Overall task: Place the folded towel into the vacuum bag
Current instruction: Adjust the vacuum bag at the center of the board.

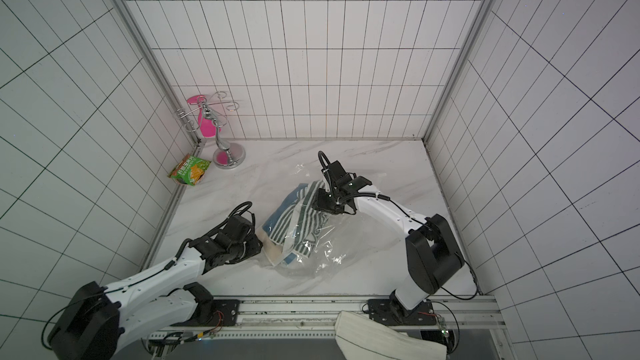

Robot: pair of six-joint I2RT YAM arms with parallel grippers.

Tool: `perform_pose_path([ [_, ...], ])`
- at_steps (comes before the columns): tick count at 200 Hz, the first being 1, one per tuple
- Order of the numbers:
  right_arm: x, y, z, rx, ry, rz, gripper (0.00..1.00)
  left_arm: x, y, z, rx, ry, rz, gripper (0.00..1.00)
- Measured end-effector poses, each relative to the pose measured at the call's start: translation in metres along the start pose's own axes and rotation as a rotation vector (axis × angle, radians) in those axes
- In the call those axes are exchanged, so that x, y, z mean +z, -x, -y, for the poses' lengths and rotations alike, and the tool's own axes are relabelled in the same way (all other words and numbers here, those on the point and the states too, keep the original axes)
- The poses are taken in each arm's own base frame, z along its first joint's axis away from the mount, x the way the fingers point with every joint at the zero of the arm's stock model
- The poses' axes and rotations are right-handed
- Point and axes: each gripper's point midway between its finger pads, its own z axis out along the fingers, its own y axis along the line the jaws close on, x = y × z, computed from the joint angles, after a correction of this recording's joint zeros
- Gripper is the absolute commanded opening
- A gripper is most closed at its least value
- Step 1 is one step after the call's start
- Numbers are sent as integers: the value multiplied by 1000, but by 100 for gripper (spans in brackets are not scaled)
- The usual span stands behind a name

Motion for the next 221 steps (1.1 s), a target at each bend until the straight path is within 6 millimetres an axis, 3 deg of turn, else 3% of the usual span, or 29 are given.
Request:
perform_pose_path([
  [23,11,13,23,142,48,17,37,16,21,12,22,25,3,46],
  [50,6,26,48,259,74,90,37,41,53,48,73,16,-2,46],
  [77,-3,11,62,337,101,126,37,56,73,74,115,-11,3,46],
  [107,1,-13,56,409,146,116,37,62,99,92,138,-10,15,47],
  [139,16,-16,31,448,214,99,40,63,144,105,101,-31,66,50],
  [161,33,-12,12,450,246,63,44,49,173,125,118,-67,121,52],
  [182,36,-2,-5,430,295,40,50,27,186,145,150,-115,166,52],
  [199,23,-7,-9,383,289,27,56,0,178,145,163,-150,177,52],
  [221,-15,-17,-6,283,242,43,62,-51,150,132,171,-206,187,55],
])
